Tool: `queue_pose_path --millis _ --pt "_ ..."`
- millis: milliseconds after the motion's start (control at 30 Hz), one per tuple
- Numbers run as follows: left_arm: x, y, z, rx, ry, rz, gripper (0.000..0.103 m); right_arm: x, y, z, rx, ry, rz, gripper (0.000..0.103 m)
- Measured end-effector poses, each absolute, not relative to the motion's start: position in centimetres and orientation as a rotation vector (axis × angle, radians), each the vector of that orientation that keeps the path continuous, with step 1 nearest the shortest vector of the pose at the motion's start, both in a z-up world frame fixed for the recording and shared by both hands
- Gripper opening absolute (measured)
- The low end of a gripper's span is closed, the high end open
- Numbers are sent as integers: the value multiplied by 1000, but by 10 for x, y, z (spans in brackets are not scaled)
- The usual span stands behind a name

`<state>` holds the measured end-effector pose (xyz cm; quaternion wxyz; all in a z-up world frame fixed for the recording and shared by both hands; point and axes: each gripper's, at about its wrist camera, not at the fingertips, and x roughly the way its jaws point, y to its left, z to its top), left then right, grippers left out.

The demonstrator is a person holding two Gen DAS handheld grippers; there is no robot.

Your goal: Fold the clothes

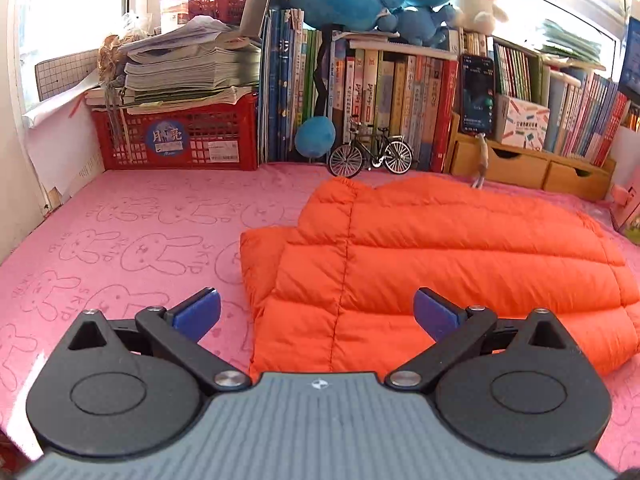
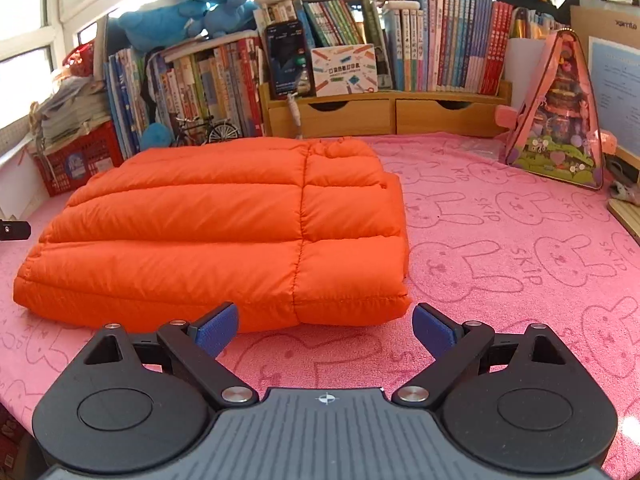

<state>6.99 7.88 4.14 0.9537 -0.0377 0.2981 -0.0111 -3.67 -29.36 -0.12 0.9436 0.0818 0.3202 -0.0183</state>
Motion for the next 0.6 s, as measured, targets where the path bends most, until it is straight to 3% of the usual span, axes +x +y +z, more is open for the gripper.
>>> queue_pose_path --millis 433,500,533,600 --pt "215 119 -2 -364 735 -202 100 -24 -256 3 60 559 17 94" --pt "216 119 -6 -393 735 -241 74 -18 -239 3 11 557 32 94" --pt "214 119 -6 -391 729 -246 56 -15 -231 2 -5 556 43 94" --pt "208 121 -4 -361 708 -245 40 -10 -221 2 -9 552 63 94"
